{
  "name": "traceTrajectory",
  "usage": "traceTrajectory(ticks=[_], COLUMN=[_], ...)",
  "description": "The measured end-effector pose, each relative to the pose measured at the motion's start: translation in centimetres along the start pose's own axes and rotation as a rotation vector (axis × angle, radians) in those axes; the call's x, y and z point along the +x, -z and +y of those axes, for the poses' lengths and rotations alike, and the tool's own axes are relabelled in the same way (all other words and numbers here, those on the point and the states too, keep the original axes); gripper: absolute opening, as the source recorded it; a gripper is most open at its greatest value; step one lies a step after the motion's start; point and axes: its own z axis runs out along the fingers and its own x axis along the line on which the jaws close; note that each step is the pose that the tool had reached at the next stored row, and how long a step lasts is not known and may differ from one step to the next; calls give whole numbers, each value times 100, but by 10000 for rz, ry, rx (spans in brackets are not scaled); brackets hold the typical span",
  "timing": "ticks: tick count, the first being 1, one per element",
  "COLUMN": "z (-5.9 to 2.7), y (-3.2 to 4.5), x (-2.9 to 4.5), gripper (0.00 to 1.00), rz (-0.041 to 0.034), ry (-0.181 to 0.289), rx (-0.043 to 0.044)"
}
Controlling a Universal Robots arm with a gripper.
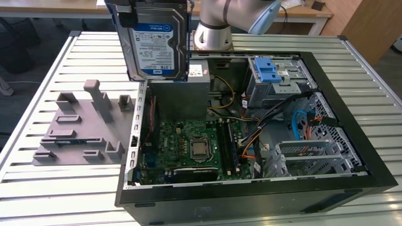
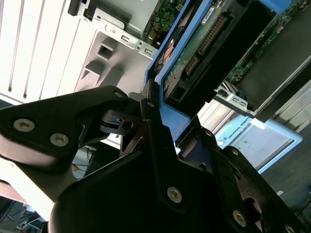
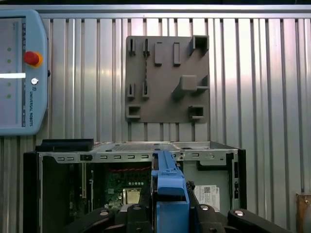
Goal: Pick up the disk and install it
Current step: 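Pick up the disk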
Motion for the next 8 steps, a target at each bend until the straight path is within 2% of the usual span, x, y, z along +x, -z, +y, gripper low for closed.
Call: traceTrajectory(ticks=[8], z=[-140], y=[6], x=[12], gripper=[36], rz=[0], ry=[1], rx=[-5])
